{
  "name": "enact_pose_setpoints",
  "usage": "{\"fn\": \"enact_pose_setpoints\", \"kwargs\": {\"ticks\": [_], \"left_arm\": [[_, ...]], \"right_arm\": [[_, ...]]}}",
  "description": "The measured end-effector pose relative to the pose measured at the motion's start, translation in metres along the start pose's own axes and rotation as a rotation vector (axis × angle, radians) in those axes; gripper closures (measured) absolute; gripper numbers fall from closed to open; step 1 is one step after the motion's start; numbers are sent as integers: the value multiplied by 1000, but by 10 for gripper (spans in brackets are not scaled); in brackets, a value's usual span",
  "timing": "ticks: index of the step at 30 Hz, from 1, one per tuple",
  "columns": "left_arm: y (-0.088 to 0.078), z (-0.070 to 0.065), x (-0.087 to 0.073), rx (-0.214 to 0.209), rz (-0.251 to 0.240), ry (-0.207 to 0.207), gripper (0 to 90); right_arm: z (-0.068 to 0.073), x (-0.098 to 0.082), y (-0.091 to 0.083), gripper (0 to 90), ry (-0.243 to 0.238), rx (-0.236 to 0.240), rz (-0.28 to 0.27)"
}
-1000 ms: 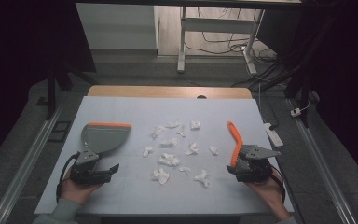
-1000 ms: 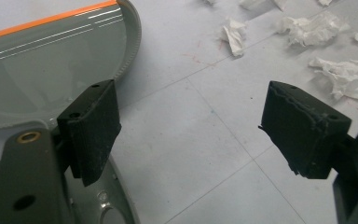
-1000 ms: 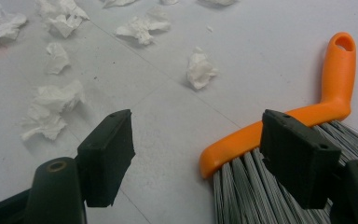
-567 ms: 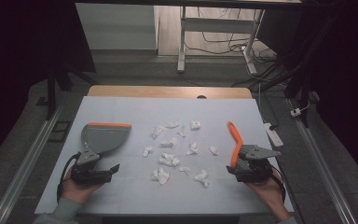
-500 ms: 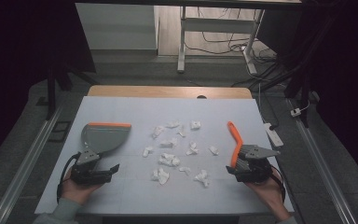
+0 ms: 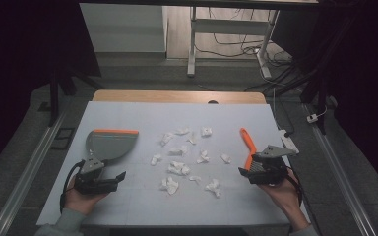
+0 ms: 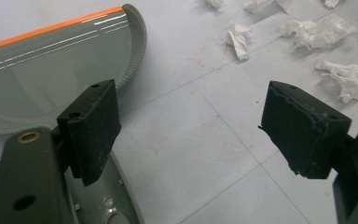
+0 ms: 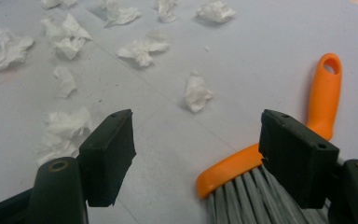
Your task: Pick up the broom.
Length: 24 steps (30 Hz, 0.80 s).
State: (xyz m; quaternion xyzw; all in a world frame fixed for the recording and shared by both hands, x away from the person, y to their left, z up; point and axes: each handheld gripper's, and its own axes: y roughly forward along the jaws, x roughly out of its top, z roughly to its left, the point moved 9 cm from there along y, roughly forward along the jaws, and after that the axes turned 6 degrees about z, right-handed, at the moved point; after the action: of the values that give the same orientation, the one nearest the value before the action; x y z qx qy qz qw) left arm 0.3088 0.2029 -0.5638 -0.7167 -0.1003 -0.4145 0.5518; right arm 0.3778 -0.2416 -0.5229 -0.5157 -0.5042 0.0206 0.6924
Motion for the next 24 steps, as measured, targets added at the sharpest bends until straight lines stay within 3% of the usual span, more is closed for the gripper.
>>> {"fn": "enact_pose_setpoints", "kwargs": {"ticks": [9, 13, 19, 23, 24], "left_arm": [[-1, 1, -1, 5, -4, 0, 200], [-2, 0, -1, 10, -3, 4, 200], [-1, -1, 0, 6, -6, 9, 201], [0, 0, 0, 7, -6, 9, 201], [0, 0, 0, 8, -7, 11, 201]], "right_arm": [[-13, 14, 4, 268, 30, -14, 24], [-21, 18, 11, 267, 54, -28, 74], [-44, 22, 20, 270, 103, -54, 127], [-68, 26, 28, 270, 130, -93, 188], [-68, 26, 28, 270, 130, -93, 188]]}}
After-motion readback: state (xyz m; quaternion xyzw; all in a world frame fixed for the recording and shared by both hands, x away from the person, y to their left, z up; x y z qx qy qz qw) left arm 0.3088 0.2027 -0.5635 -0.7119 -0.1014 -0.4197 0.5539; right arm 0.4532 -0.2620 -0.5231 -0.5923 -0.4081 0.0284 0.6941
